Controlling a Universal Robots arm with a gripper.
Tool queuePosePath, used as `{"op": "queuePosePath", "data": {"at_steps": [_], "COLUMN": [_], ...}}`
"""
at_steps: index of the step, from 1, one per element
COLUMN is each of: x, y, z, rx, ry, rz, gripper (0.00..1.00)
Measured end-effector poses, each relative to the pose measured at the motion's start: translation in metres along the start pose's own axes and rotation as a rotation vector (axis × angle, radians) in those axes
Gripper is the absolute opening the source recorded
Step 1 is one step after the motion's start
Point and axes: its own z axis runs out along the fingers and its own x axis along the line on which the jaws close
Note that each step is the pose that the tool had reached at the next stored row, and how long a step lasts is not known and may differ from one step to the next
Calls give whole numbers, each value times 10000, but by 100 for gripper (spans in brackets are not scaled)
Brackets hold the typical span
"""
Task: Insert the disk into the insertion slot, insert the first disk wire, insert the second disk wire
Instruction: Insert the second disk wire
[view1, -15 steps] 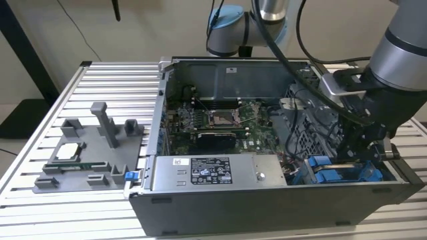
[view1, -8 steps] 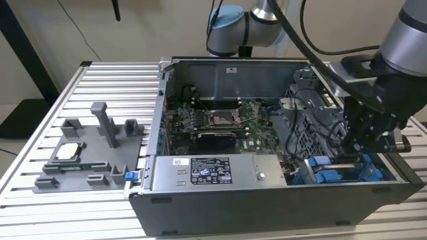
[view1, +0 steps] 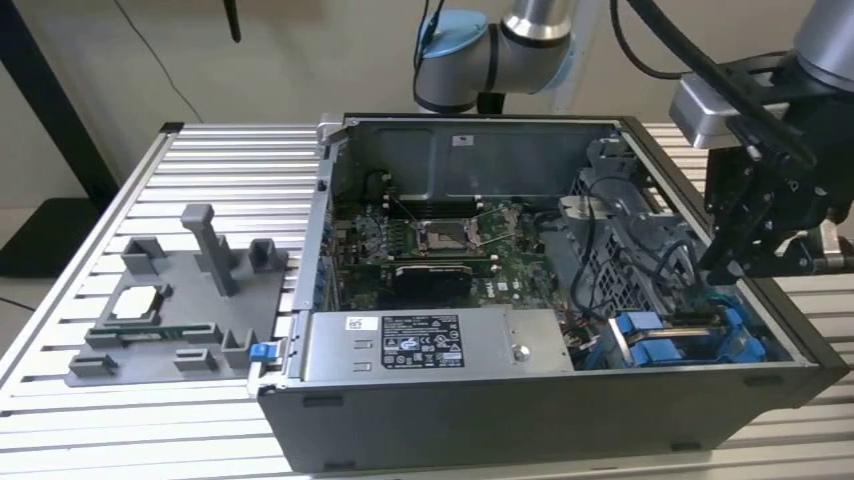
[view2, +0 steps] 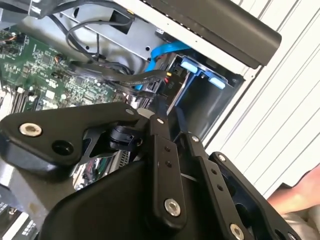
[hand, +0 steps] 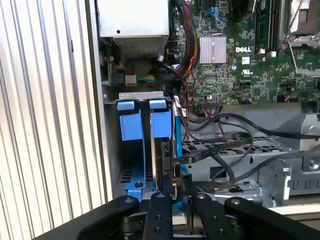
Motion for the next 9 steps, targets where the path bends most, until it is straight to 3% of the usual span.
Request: {"op": "queuePosePath", "data": {"at_steps": [2,9], "x": [-3,-3], "y": [-4,-4], "z": [-37,-39], "rx": [0,0], "ry": [1,0], "rz": [0,0], "gripper": [100,100]}}
